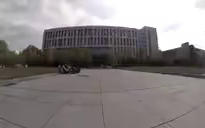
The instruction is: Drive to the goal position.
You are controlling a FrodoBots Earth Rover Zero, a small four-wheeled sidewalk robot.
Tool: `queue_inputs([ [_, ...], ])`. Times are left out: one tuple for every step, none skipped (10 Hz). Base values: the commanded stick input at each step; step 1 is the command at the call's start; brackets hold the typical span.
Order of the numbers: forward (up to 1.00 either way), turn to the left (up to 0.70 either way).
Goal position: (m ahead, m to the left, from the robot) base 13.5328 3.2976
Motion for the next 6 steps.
queue_inputs([
  [1.00, -0.18],
  [1.00, -0.07],
  [1.00, 0.02],
  [1.00, -0.11],
  [1.00, -0.25],
  [1.00, -0.37],
])
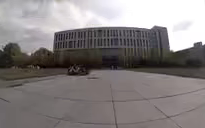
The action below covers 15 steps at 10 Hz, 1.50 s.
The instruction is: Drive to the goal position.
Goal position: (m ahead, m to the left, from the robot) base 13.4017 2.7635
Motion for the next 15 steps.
queue_inputs([
  [1.00, -0.37],
  [1.00, -0.37],
  [1.00, -0.14],
  [1.00, 0.02],
  [1.00, 0.02],
  [1.00, -0.12],
  [1.00, -0.31],
  [1.00, -0.38],
  [1.00, -0.26],
  [1.00, 0.02],
  [1.00, 0.02],
  [1.00, 0.02],
  [1.00, 0.02],
  [1.00, 0.02],
  [1.00, 0.02],
])
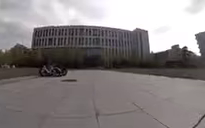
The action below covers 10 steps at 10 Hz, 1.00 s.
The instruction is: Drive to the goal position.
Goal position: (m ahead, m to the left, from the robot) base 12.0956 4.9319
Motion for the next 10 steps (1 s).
queue_inputs([
  [1.00, 0.02],
  [1.00, 0.02],
  [1.00, 0.02],
  [1.00, 0.02],
  [1.00, 0.02],
  [1.00, 0.26],
  [1.00, 0.36],
  [1.00, 0.02],
  [1.00, 0.02],
  [1.00, 0.02],
])
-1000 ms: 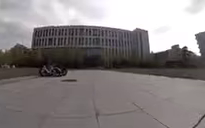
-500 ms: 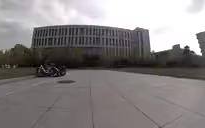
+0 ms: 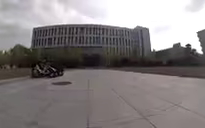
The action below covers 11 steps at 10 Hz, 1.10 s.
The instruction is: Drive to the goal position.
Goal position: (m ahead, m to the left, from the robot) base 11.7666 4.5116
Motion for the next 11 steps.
queue_inputs([
  [1.00, 0.02],
  [1.00, 0.02],
  [1.00, 0.02],
  [1.00, 0.41],
  [1.00, 0.42],
  [1.00, 0.08],
  [1.00, 0.02],
  [1.00, 0.02],
  [1.00, 0.02],
  [1.00, 0.02],
  [1.00, 0.02],
])
